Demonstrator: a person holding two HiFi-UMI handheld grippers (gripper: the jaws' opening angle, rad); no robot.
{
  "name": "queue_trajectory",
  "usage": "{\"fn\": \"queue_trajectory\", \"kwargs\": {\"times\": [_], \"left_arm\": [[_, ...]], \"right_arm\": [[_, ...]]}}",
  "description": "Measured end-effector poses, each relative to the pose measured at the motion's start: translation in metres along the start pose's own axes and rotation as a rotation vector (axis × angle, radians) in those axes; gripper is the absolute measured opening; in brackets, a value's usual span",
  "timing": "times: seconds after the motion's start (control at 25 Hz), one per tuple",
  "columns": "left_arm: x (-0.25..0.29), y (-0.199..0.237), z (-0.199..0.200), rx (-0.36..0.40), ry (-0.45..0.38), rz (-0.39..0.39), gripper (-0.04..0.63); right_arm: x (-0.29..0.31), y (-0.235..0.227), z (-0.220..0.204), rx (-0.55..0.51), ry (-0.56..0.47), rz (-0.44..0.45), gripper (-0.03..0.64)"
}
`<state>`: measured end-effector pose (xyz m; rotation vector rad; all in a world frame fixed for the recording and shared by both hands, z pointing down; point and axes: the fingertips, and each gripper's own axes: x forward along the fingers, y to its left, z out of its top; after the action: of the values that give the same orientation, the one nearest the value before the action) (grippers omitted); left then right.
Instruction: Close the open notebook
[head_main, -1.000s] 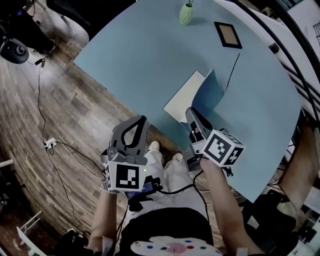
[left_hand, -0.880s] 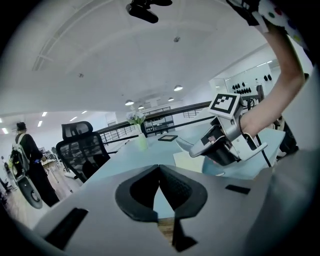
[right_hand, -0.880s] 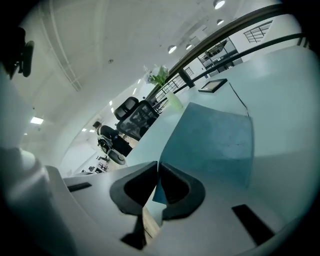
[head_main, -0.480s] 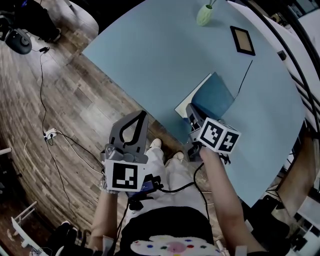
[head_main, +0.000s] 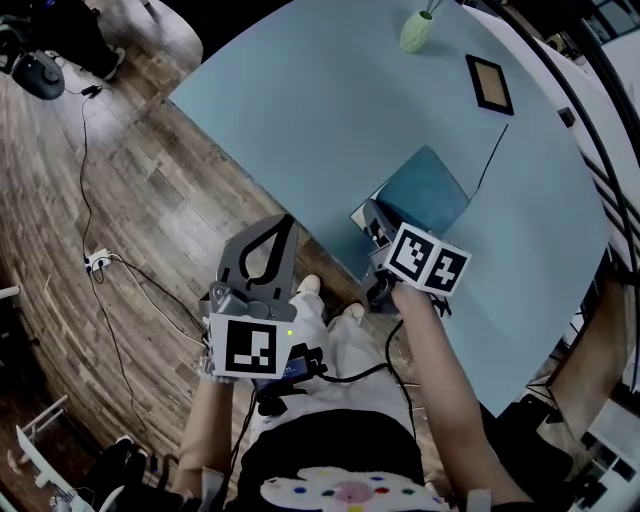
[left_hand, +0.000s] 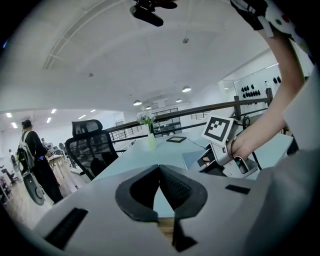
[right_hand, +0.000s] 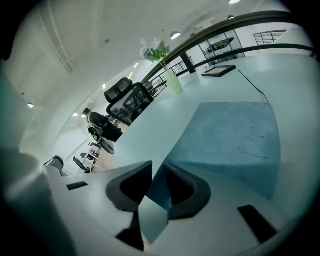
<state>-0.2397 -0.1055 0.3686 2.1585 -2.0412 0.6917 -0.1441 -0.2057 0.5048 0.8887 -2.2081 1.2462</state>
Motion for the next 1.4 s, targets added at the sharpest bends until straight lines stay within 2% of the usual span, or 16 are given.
{"fn": "queue_trajectory", "kwargs": {"times": [0.28, 0.36, 0.4, 0.52, 0.68, 0.8, 0.92, 1.2, 1.4], "left_arm": [[-0.002, -0.009, 0.023, 0.026, -0.042, -0.003, 0.018], [-0.001, -0.012, 0.034, 0.019, -0.063, 0.0, 0.018], [-0.001, -0.014, 0.039, 0.013, -0.075, 0.0, 0.018], [0.0, -0.021, 0.058, -0.001, -0.118, -0.007, 0.018], [-0.006, -0.03, 0.078, -0.037, -0.159, -0.02, 0.018], [-0.012, -0.038, 0.092, -0.069, -0.18, -0.031, 0.018], [-0.016, -0.044, 0.107, -0.061, -0.204, -0.047, 0.018], [-0.023, -0.062, 0.125, -0.063, -0.228, -0.09, 0.018], [-0.032, -0.069, 0.133, -0.031, -0.234, -0.102, 0.018]], "right_arm": [[-0.014, 0.027, -0.008, -0.03, 0.02, 0.165, 0.173], [-0.029, 0.034, -0.002, -0.05, -0.02, 0.193, 0.172], [-0.039, 0.037, 0.004, -0.075, -0.054, 0.196, 0.141], [-0.072, 0.039, 0.023, -0.197, -0.159, 0.16, 0.071], [-0.116, 0.041, 0.044, -0.339, -0.268, 0.105, 0.055], [-0.151, 0.041, 0.056, -0.471, -0.345, 0.031, 0.051], [-0.181, 0.043, 0.068, -0.573, -0.417, -0.022, 0.048], [-0.233, 0.038, 0.073, -0.607, -0.503, -0.053, 0.043], [-0.258, 0.04, 0.068, -0.646, -0.533, -0.053, 0.043]]}}
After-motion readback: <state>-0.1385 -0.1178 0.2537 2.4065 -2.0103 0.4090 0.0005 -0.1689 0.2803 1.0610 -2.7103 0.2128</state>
